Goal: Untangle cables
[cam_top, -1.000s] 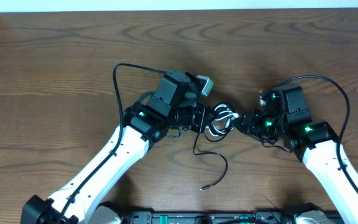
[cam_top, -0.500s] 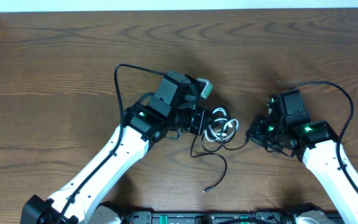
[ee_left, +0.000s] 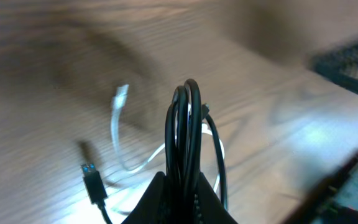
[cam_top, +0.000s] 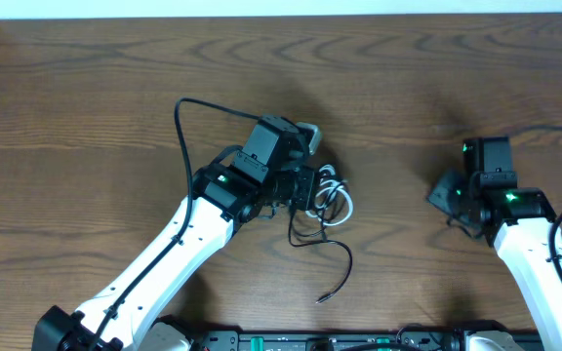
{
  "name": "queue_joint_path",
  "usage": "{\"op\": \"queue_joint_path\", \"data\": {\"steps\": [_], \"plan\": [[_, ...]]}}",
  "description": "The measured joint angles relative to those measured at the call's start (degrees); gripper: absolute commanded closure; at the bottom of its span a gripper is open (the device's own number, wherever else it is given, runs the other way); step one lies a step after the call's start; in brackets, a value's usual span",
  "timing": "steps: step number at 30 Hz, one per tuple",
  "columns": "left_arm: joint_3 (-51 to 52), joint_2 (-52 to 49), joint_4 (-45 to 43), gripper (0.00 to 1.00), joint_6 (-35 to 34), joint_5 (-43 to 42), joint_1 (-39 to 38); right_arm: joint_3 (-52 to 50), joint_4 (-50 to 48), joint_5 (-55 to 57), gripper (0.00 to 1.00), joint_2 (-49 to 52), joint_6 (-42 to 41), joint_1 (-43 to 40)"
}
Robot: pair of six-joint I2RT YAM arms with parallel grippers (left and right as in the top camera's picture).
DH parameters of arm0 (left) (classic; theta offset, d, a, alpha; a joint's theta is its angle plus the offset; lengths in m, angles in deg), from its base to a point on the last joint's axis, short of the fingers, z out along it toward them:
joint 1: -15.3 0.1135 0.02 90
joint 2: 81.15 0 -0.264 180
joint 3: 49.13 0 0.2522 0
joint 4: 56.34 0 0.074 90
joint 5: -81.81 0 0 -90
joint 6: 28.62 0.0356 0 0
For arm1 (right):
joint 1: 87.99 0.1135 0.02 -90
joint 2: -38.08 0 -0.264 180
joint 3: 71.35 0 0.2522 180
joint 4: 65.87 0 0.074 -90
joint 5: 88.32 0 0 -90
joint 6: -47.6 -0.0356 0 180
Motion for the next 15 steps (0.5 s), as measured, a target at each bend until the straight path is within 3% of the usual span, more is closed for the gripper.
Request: {"op": "queue_joint_path", "data": {"steps": [3, 9, 15], "plan": [[0.0, 0.0, -4.4, 0.93, 1.5, -8.4, 0.0, 0.0, -5.6, -21.3, 0.36, 0.0, 12.2, 1.4], [0.0, 0.0, -7.4, 0.93, 1.7, -15.2, 0.0, 0.0, -6.3, -34.4, 0.32, 0.0, 18.4, 6.9], [0.0, 0.0, -9.1, 0.92, 1.5, -17.1, 0.0, 0.0, -6.1, -34.4, 0.55, 0.0, 20.0, 10.9]]}}
